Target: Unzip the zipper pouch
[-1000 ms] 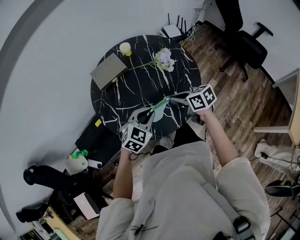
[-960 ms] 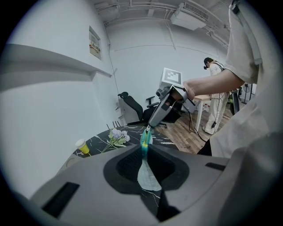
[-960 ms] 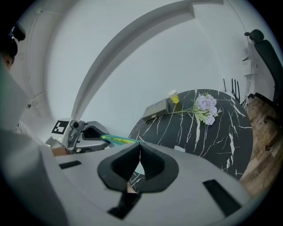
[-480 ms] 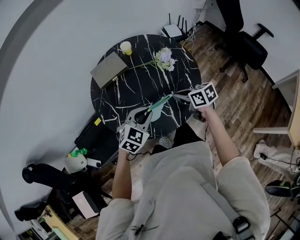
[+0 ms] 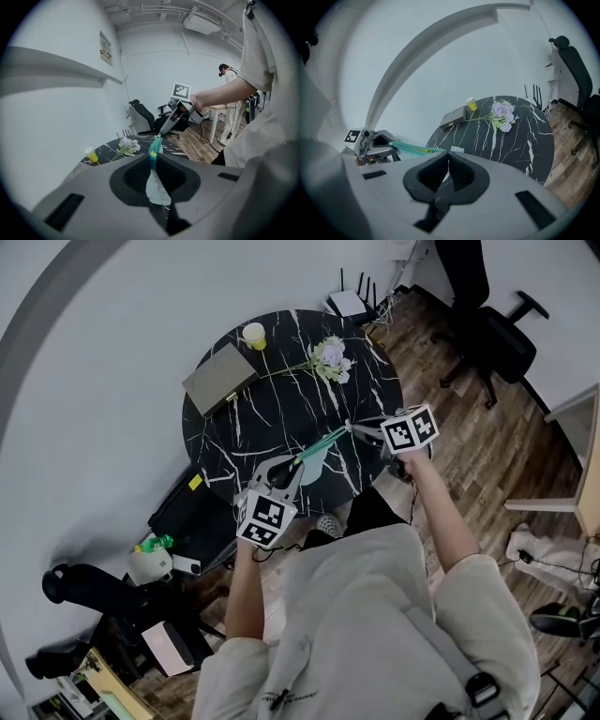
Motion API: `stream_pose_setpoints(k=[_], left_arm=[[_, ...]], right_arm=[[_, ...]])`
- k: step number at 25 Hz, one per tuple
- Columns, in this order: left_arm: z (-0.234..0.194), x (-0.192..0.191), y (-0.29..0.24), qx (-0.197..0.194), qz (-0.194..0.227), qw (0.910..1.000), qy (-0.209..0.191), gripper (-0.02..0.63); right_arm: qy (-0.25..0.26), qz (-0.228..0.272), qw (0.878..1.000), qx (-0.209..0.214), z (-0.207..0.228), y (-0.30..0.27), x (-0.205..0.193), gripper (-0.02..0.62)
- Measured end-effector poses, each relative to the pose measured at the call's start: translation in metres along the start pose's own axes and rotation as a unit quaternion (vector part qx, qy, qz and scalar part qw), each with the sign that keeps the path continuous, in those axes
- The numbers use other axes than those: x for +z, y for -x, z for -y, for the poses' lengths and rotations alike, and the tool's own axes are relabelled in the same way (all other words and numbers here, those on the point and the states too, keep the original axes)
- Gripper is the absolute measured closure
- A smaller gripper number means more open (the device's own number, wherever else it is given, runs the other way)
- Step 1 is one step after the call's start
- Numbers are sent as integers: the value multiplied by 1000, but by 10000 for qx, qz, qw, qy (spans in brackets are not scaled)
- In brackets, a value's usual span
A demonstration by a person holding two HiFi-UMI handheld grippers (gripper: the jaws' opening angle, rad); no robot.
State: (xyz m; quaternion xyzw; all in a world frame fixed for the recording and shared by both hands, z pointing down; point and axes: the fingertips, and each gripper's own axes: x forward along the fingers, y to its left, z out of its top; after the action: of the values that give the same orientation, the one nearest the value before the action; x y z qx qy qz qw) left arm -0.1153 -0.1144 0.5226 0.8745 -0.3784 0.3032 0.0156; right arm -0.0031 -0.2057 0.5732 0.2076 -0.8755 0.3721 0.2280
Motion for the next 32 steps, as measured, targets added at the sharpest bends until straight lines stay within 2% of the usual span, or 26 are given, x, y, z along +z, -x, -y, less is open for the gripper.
stream_pose_setpoints(k=[4, 7, 11, 16, 19, 24, 32], left_arm=[[-2, 3, -1, 52, 20, 10000, 69, 552], [-7, 4, -2, 160, 16, 9997, 174, 552], [-17, 2, -4, 264, -66, 9993, 259, 552], [-26, 1, -3, 348, 14, 9984, 442, 552], [-33, -1, 1, 443, 106, 9968, 653, 552], [-45, -5, 7, 583, 233, 9929, 1011, 552], [-60, -19, 18, 646, 420, 9821, 1721, 552]], right_arm=[[-106, 126, 9998, -64, 1, -3, 0, 579], [59, 117, 9996, -239, 0, -7, 1, 575], [150, 286, 9988, -374, -1, -6, 8, 529], [517, 490, 9965, -444, -17, 3, 19, 528], [781, 596, 9945, -360, -36, 2, 20, 525], [883, 767, 9931, 121, -69, -6, 10, 502], [1218, 1248, 9846, -87, -96, -17, 10, 502]])
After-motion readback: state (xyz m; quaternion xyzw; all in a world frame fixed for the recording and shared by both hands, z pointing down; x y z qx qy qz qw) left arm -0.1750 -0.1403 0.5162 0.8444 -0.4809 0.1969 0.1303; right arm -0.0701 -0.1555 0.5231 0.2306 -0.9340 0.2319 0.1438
